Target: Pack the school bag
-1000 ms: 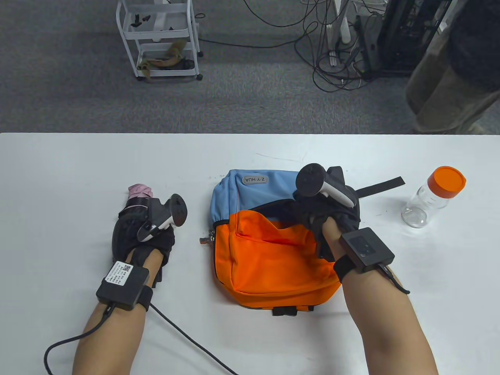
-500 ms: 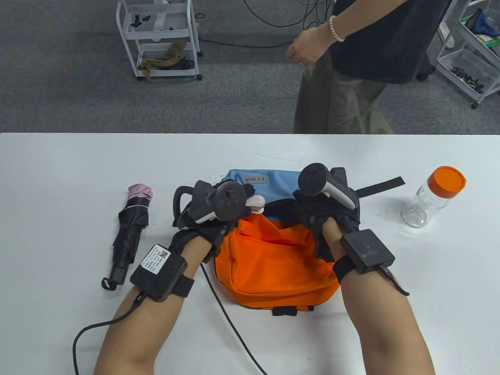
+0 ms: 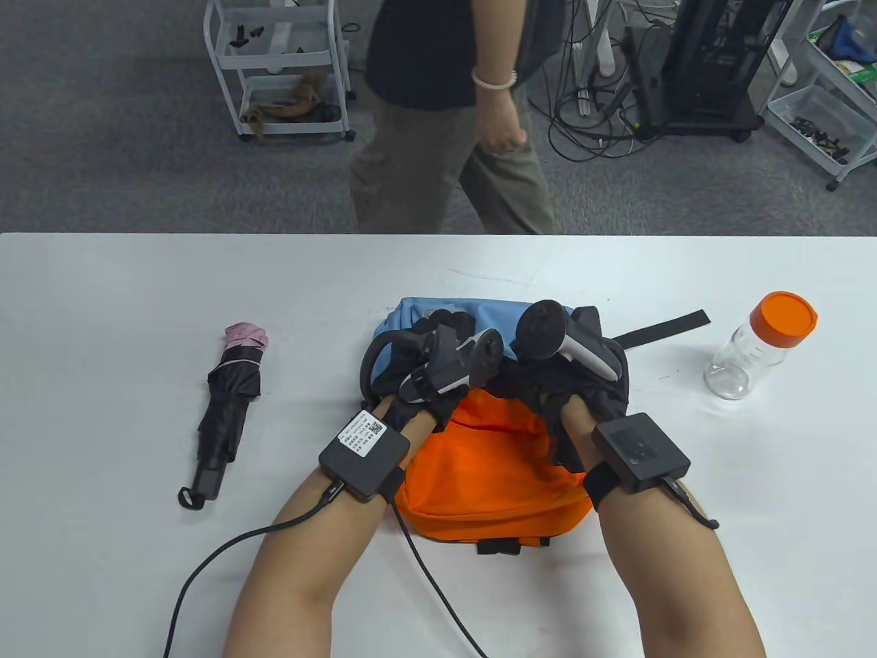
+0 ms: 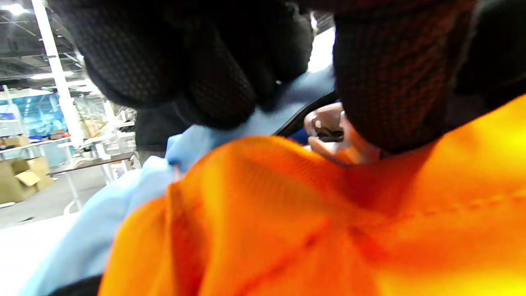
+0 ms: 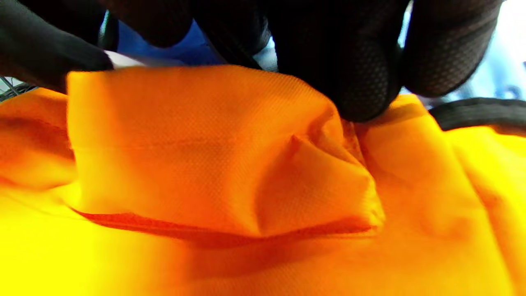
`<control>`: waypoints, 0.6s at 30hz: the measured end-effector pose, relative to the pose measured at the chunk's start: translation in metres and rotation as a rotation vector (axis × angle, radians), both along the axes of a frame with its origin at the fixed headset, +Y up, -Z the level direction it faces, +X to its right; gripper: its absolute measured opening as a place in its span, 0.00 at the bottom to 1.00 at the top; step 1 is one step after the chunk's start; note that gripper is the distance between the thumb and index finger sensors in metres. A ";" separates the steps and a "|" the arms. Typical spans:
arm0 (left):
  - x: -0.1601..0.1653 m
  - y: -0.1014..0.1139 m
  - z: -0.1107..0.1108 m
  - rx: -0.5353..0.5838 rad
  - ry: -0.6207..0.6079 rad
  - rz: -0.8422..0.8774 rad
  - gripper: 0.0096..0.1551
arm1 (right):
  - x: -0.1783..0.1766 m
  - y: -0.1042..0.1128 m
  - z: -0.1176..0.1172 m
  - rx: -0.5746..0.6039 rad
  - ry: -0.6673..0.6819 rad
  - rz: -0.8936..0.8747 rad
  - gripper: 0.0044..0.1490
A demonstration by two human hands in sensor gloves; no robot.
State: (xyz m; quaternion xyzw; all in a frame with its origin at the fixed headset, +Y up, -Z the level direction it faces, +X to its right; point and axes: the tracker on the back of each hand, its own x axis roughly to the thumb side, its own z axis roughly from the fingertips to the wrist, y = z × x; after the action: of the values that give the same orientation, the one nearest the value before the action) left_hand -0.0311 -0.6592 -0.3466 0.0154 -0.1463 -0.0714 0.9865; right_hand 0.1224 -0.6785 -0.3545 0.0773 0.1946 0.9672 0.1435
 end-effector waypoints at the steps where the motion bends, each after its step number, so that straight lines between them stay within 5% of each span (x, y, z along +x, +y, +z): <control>1: 0.001 -0.004 -0.003 0.002 0.017 -0.027 0.61 | 0.002 0.000 0.001 0.006 -0.009 -0.009 0.43; 8: -0.004 -0.022 -0.022 -0.106 0.076 -0.075 0.51 | 0.016 0.006 0.008 -0.007 0.018 -0.011 0.47; 10: -0.003 -0.019 -0.022 -0.107 0.066 -0.063 0.44 | 0.026 0.010 0.008 -0.012 -0.007 -0.045 0.51; 13: -0.005 -0.008 -0.019 -0.137 0.020 -0.038 0.36 | 0.048 0.016 0.004 -0.007 -0.060 -0.056 0.44; 18: -0.018 0.005 -0.013 -0.197 -0.031 0.007 0.31 | 0.056 0.000 0.002 -0.037 0.075 0.011 0.46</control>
State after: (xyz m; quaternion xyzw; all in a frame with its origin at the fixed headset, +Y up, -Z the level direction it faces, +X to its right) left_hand -0.0487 -0.6546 -0.3601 -0.0801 -0.1678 -0.0528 0.9811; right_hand 0.1786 -0.6786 -0.3526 0.1096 0.2183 0.9607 0.1322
